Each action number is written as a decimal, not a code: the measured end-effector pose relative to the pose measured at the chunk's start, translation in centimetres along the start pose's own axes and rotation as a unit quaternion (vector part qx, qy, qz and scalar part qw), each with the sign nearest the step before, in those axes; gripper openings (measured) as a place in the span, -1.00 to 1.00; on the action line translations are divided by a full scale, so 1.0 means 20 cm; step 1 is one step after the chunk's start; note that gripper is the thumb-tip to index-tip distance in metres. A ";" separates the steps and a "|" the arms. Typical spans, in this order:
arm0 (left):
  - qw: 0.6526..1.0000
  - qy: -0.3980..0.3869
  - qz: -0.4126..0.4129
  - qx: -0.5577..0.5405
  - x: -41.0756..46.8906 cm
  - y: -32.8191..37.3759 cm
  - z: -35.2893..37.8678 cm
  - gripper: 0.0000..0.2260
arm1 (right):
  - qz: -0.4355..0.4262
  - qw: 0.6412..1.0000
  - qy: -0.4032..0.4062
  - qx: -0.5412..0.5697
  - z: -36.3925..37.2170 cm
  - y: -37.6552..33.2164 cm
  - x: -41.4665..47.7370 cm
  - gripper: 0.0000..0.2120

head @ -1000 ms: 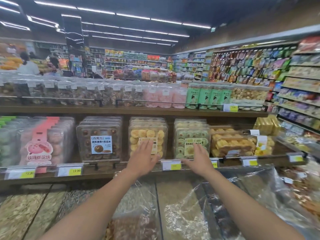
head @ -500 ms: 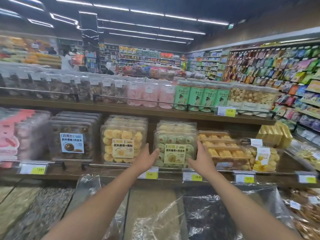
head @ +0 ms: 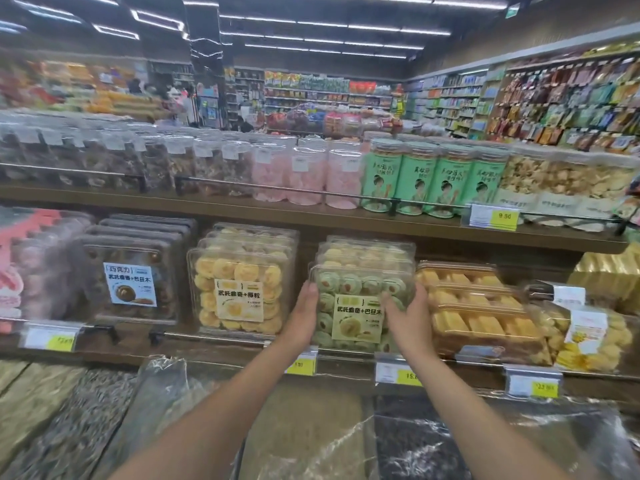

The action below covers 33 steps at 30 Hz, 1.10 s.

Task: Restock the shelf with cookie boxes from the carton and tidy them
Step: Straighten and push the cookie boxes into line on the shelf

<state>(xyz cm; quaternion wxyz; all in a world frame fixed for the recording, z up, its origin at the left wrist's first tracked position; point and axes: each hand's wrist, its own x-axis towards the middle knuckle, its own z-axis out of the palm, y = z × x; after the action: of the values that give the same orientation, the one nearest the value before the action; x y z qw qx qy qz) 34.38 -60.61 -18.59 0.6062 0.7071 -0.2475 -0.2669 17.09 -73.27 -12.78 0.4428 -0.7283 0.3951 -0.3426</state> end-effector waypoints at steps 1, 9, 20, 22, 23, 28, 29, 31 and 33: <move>1.000 0.003 0.008 -0.012 0.03 -0.04 0.02 -0.10 | 0.003 1.000 0.007 0.018 0.01 0.00 0.01 -0.36; 0.986 0.026 -0.070 -0.149 0.05 0.13 0.06 -0.36 | 0.047 0.994 0.006 0.097 -0.01 -0.12 0.19 -0.44; 0.984 0.041 -0.082 -0.152 0.09 0.12 0.07 -0.28 | 0.096 0.982 -0.026 0.161 0.01 -0.01 0.38 -0.31; 0.983 0.037 -0.079 -0.163 0.10 0.10 0.06 -0.25 | 0.107 0.977 -0.043 0.177 0.02 0.01 0.46 -0.11; 0.982 0.037 -0.081 -0.168 0.12 0.09 0.06 -0.27 | 0.128 0.973 -0.058 0.185 0.01 -0.04 0.44 -0.07; 0.980 0.017 -0.067 -0.184 0.16 0.12 0.05 -0.22 | 0.125 0.970 -0.095 0.188 -0.04 -0.17 0.38 -0.41; 0.980 0.012 -0.065 -0.190 0.17 0.13 0.05 -0.22 | 0.126 0.969 -0.091 0.189 -0.04 -0.17 0.40 -0.39; 0.979 -0.005 -0.057 -0.196 0.19 0.12 0.04 -0.18 | 0.122 0.966 -0.092 0.206 -0.05 -0.18 0.44 -0.33; 0.978 -0.013 -0.056 -0.200 0.20 0.11 0.04 -0.12 | 0.130 0.963 -0.101 0.212 -0.04 -0.16 0.50 -0.19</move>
<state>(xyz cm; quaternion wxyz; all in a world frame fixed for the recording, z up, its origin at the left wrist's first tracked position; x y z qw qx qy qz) 36.80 -64.25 -16.83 0.7163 0.5805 -0.1573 -0.3539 21.72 -81.40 -8.02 0.6655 -0.5907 0.3578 -0.2830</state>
